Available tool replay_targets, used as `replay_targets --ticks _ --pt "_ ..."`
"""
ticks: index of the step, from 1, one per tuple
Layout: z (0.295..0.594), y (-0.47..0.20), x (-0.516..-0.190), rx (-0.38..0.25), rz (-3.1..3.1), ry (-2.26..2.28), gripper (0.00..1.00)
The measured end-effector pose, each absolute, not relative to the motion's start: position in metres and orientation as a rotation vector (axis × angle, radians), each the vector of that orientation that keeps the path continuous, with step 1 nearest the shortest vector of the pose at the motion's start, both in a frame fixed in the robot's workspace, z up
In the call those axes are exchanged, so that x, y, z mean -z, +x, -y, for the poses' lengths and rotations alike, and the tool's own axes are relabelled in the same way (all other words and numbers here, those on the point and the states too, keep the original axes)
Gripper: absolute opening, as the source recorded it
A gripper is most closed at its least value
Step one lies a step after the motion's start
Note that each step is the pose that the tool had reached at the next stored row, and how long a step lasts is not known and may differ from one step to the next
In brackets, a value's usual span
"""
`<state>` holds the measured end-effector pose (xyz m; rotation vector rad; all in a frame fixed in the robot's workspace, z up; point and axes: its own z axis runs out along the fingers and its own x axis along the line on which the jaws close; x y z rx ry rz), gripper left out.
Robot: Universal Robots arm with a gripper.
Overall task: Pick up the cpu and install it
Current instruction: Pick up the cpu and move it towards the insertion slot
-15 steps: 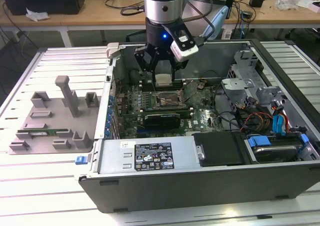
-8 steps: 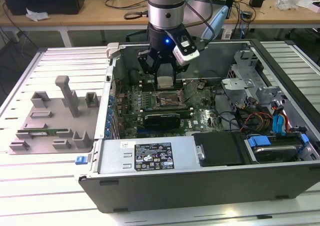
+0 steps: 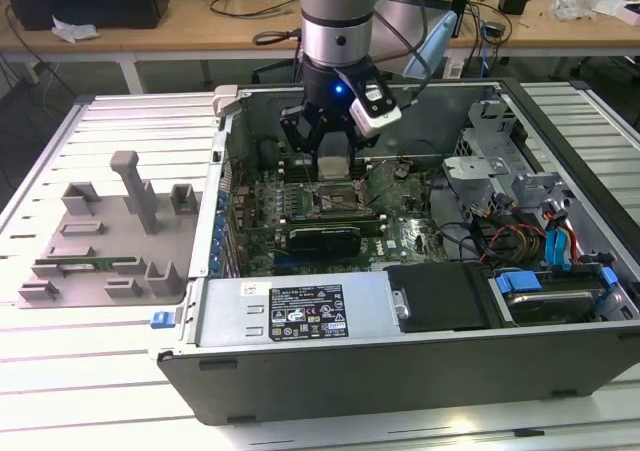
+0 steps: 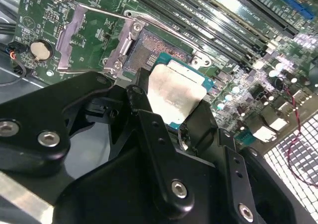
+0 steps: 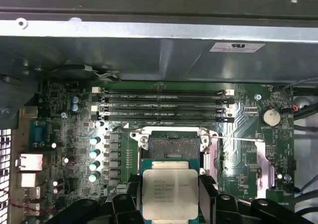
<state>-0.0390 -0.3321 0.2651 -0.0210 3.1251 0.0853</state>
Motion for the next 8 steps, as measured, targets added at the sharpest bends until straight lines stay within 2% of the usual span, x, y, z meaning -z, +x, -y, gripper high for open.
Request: replay_targets --ticks 8 --pt "0.3308 -0.0325 -0.2582 -0.082 -3.127 -0.021 0.55"
